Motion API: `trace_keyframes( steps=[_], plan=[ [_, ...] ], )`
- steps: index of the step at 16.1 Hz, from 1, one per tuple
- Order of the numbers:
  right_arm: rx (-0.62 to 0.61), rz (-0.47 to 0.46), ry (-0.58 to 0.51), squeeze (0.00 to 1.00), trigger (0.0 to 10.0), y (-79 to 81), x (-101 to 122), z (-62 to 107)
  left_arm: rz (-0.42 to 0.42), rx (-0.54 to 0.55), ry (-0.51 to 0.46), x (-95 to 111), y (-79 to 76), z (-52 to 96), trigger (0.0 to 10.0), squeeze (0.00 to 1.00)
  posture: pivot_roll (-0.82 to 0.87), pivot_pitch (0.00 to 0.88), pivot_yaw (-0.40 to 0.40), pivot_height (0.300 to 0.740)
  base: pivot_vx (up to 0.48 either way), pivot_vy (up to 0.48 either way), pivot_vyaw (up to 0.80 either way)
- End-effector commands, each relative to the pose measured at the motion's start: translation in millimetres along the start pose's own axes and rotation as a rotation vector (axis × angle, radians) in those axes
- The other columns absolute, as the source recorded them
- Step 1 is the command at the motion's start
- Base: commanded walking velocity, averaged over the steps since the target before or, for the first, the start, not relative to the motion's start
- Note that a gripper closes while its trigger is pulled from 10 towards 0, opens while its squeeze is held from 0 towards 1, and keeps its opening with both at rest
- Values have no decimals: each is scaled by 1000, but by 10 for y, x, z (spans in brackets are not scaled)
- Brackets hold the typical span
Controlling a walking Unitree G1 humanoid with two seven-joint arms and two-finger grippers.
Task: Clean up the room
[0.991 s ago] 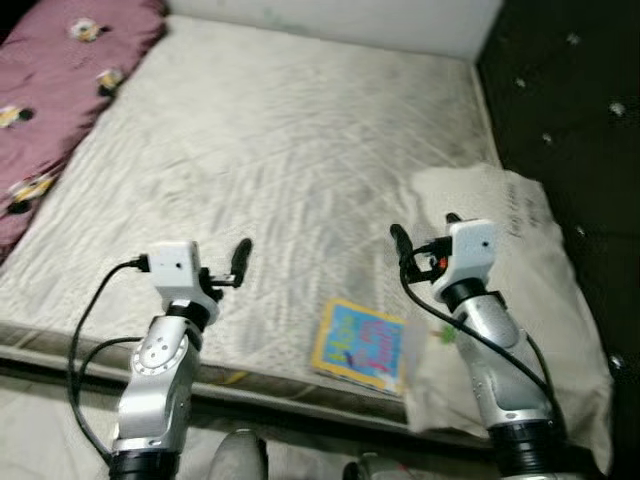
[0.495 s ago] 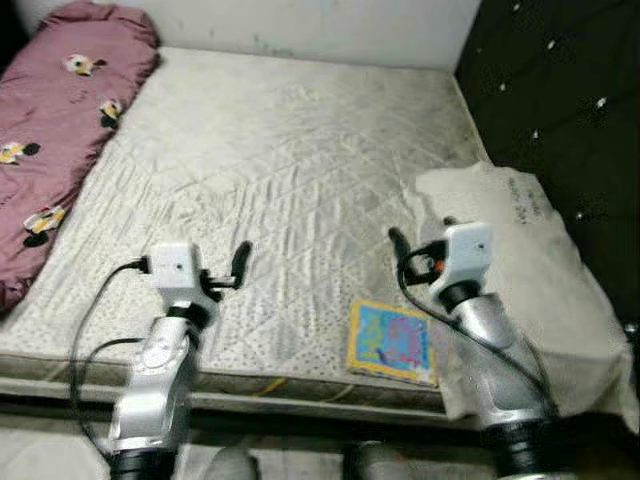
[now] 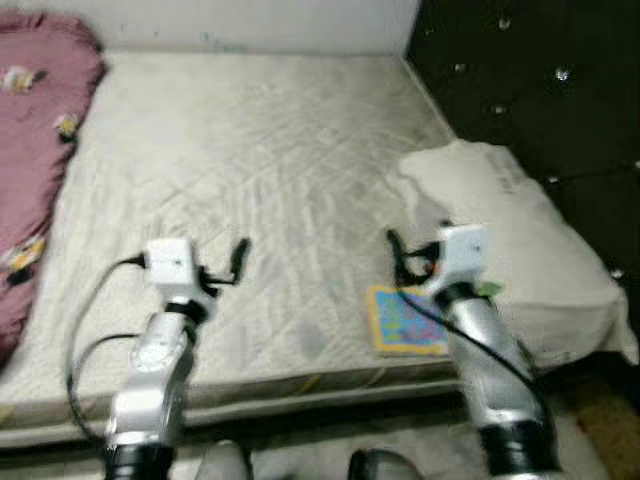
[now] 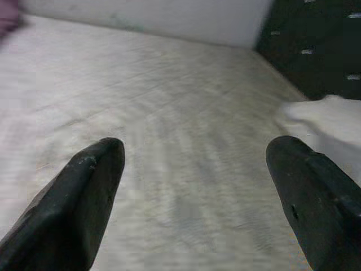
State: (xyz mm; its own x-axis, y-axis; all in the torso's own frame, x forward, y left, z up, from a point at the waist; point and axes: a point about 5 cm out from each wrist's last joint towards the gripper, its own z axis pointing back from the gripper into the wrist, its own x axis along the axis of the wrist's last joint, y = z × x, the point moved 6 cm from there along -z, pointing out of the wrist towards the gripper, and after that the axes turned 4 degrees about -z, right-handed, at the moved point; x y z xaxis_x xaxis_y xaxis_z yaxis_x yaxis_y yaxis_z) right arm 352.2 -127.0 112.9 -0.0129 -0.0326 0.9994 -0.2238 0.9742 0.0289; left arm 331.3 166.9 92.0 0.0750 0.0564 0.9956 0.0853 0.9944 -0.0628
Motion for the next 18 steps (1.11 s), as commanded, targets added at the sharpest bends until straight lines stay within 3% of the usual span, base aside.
trace_keyframes(
  steps=[1, 4, 10, 18],
  plan=[
    [-25, 21, -5, 0, 10000, -104, 19, 20, 5, -16, -7, 14, -46, -8, 10000, 0, 36, 80, -33, 740, 0, 480, 0],
    [-26, 20, -5, 0, 10000, -106, 18, 18, 7, -20, -20, 36, -55, -17, 10000, 0, 35, 78, -33, 740, 0, 480, 0],
    [4, 34, -18, 0, 10000, -52, 42, 12, 6, -14, -29, 51, -56, -19, 10000, 0, 37, 77, -35, 740, 0, 47, 0],
    [-13, 43, -11, 0, 10000, -91, 26, 13, 27, -15, -22, 39, -60, -28, 10000, 0, 36, 76, -35, 740, 0, 480, 0]
  ],
)
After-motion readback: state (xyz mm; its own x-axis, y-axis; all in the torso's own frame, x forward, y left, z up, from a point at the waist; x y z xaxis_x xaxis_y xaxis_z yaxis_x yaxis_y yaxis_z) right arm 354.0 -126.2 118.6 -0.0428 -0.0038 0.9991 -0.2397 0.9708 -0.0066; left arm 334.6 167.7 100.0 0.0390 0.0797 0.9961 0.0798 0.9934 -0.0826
